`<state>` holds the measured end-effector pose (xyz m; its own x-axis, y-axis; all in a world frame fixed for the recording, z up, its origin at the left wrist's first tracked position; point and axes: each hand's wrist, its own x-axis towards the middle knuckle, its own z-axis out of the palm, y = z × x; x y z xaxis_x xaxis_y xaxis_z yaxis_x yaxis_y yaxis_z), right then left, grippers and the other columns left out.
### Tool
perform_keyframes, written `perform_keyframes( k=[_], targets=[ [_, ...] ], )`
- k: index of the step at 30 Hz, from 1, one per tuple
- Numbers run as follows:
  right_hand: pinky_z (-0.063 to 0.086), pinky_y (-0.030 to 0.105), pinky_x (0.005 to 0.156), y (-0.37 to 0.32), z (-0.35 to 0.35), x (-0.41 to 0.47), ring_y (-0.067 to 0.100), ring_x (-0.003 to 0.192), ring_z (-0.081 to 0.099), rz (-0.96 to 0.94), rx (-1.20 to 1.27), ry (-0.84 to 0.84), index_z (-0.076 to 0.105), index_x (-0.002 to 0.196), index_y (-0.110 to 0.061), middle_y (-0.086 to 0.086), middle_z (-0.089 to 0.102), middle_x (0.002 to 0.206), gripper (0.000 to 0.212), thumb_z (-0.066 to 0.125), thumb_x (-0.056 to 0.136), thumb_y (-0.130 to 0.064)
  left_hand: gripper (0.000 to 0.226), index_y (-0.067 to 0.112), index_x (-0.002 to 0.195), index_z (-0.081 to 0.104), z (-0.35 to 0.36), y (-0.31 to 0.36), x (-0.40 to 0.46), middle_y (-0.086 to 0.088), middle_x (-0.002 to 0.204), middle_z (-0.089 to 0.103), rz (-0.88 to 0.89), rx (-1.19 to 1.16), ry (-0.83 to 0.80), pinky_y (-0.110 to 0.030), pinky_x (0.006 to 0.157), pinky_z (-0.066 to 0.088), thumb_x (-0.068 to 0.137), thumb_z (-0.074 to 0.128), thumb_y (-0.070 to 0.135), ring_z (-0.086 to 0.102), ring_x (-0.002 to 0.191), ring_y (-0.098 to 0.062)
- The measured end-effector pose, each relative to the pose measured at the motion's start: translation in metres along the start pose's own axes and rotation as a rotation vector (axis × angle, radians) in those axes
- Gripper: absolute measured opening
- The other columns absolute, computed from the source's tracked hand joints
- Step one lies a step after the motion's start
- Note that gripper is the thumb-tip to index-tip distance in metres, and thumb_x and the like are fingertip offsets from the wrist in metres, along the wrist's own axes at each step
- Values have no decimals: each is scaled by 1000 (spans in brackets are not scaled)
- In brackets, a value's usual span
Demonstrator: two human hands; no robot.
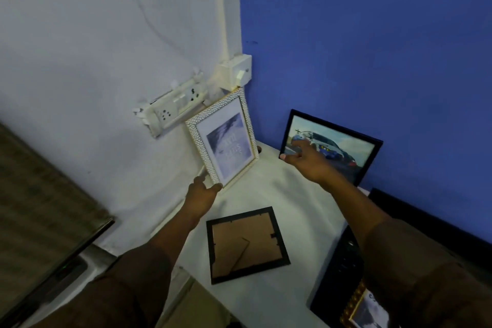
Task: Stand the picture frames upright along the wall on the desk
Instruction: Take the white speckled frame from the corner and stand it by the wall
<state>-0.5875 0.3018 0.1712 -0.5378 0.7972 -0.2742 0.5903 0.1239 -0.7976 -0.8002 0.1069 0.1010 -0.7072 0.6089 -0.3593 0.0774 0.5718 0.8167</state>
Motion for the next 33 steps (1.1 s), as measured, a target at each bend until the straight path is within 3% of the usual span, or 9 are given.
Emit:
perform_keyframes(
  k=[5,10,16,18,20,22,26,29,33],
  targets=[
    [42,33,94,-20,25,44,21,116,54,-4,-16,-64,37,151,-19,10,57,137,64,59,96,-45,72,10,150,34,-21,-7,36,-16,153,40,-33,-15,18,-38,100,42,92,66,37,49,132,-34],
    [45,41,105,-27,43,110,27,125,55,19,-14,-57,42,147,-20,9,59,135,56,59,97,-39,74,9,148,39,-28,-8,83,-15,144,50,-49,10,25,-33,92,45,88,73,35,57,120,-27],
    [41,26,80,-27,68,197,22,99,57,52,-51,-7,47,141,-11,18,65,123,43,54,99,-13,59,10,134,51,-28,-17,137,-7,122,64,-13,124,-71,-38,98,49,85,77,30,62,116,-28],
    [45,31,83,-26,77,222,27,104,60,27,-98,-1,47,142,-10,20,65,126,43,53,99,-10,53,11,131,54,-26,-20,149,-4,121,65,-8,143,-144,-33,96,49,86,76,27,63,116,-25],
    [47,35,95,-26,85,247,34,118,59,-17,-134,-24,45,144,-10,20,60,136,45,51,99,-8,54,15,133,56,-23,-25,165,1,124,65,-6,206,-208,-29,96,47,86,76,31,62,116,-21],
    [42,26,97,-28,91,257,32,125,56,-69,-174,-59,46,144,-13,13,56,142,45,47,99,-7,51,17,132,57,-19,-29,171,3,121,65,-17,240,-246,-25,93,46,87,75,32,61,110,-16],
    [38,25,89,-32,98,274,31,123,57,-132,-252,-58,51,137,-13,11,59,139,37,48,100,-14,34,5,117,67,-11,-32,179,-8,114,68,-34,333,-293,-24,81,44,96,63,30,63,103,-22],
    [47,33,90,-27,95,273,32,117,61,-158,-250,-32,57,128,-13,11,65,131,30,53,98,-16,35,-4,100,66,-10,-33,177,-17,99,69,-15,387,-268,-31,75,47,99,57,30,65,90,-28],
    [50,35,93,-15,82,250,28,113,64,-215,-228,-32,59,129,-13,9,67,128,34,61,96,-14,33,2,116,67,-13,-30,156,-6,113,69,50,369,-255,-25,78,45,100,56,29,64,98,-21]
  ],
)
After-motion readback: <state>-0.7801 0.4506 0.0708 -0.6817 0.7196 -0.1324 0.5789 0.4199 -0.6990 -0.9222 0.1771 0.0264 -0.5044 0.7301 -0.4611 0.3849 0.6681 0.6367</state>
